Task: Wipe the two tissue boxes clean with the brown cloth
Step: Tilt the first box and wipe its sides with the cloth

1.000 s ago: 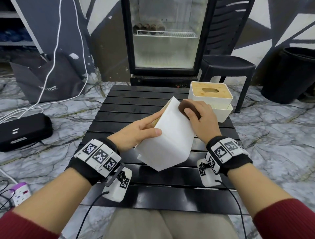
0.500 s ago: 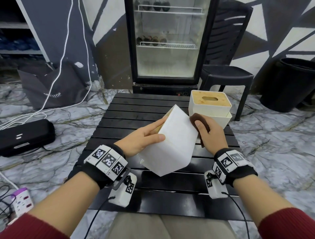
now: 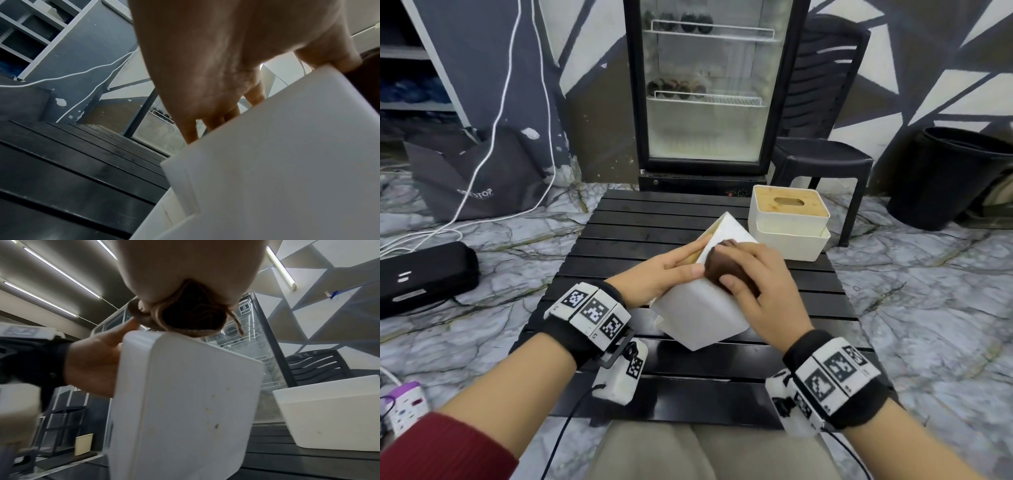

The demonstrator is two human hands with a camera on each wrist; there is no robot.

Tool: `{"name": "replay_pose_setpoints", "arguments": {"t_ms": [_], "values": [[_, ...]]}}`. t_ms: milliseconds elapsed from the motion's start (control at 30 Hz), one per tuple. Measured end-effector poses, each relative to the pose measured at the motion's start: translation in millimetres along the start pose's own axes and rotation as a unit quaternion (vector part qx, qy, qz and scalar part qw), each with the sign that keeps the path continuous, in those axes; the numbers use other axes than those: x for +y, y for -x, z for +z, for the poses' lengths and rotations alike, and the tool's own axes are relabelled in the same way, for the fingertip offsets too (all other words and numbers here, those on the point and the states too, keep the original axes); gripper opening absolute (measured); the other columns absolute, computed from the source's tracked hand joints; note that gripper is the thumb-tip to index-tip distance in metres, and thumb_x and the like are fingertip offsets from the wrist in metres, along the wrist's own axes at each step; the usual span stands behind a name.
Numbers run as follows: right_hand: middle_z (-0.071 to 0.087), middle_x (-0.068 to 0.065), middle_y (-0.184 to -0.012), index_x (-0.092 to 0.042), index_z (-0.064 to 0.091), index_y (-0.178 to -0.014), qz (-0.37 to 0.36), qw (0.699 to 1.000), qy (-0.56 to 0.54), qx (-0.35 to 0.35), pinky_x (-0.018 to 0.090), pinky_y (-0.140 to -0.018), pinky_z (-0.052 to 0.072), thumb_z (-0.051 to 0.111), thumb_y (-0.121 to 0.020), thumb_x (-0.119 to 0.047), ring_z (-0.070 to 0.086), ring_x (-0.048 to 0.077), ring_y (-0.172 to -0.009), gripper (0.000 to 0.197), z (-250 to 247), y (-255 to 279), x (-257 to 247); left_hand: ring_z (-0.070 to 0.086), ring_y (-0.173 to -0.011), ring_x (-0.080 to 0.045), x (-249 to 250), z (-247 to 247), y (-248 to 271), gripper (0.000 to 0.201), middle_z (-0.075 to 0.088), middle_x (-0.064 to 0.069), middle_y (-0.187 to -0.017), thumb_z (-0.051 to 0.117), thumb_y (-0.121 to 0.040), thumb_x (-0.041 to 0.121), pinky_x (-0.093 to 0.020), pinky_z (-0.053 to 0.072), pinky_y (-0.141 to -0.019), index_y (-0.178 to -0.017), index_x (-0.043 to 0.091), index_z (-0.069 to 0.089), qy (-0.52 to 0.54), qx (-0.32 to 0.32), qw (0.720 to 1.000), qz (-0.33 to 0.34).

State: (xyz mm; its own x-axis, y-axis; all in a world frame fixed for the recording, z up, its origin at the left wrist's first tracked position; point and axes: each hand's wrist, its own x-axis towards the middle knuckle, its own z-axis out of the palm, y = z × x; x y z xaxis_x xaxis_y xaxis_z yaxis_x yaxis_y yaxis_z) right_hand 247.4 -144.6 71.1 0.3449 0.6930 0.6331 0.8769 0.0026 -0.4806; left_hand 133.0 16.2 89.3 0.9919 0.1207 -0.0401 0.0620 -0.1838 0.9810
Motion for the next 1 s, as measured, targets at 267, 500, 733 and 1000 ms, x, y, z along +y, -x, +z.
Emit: {"name": "replay_pose_setpoints", "arguments": {"t_ms": [267, 500, 733, 1000], "values": [[0.057, 0.003, -0.117, -0.022, 0.057, -0.121, -0.003, 0.998, 0.052, 0.026, 0.037, -0.089, 0.038, 0.05, -0.083, -0.044, 0.041, 0.013, -0.112, 0.044, 13.5, 12.4, -13.5, 0.053, -0.116, 0.005, 3.8, 3.9, 2.5, 0.049, 0.047, 0.023, -0.133, 0.035, -0.094, 0.031, -0.013, 0.045, -0.092, -0.139, 0.045, 0.019, -0.004, -0.029, 1.0, -0.001], [0.053, 0.0, -0.122, -0.026, 0.055, -0.124, 0.039, 0.999, -0.032, 0.021, 0.039, -0.1, 0.033, 0.048, -0.082, -0.043, 0.039, 0.01, -0.113, 0.046, 15.4, -0.3, 5.2, 0.046, -0.123, 0.007, 5.1, 5.5, 2.4, 0.051, 0.041, 0.023, -0.14, 0.038, -0.091, 0.04, -0.01, 0.039, -0.096, -0.139, 0.048, 0.022, -0.008, -0.024, 1.0, -0.002], [0.047, -0.006, -0.119, -0.026, 0.055, -0.124, 0.08, 0.995, -0.042, 0.043, 0.043, -0.102, 0.032, 0.054, -0.082, -0.033, 0.036, 0.011, -0.111, 0.042, 18.6, -24.2, 28.2, 0.046, -0.118, 0.014, 7.5, 7.1, 2.5, 0.045, 0.048, 0.041, -0.126, 0.045, -0.095, 0.032, -0.002, 0.038, -0.085, -0.131, 0.053, 0.028, 0.011, -0.02, 1.0, -0.012], [0.049, 0.0, -0.124, -0.029, 0.05, -0.128, 0.123, 0.991, -0.036, 0.03, 0.042, -0.103, 0.03, 0.053, -0.086, -0.032, 0.038, 0.02, -0.115, 0.042, 15.7, -47.1, 49.2, 0.051, -0.12, 0.001, 3.1, 4.1, -2.0, 0.058, 0.048, 0.015, -0.139, 0.045, -0.09, 0.024, -0.013, 0.043, -0.088, -0.142, 0.041, 0.024, 0.037, -0.046, 0.998, -0.014]]}}
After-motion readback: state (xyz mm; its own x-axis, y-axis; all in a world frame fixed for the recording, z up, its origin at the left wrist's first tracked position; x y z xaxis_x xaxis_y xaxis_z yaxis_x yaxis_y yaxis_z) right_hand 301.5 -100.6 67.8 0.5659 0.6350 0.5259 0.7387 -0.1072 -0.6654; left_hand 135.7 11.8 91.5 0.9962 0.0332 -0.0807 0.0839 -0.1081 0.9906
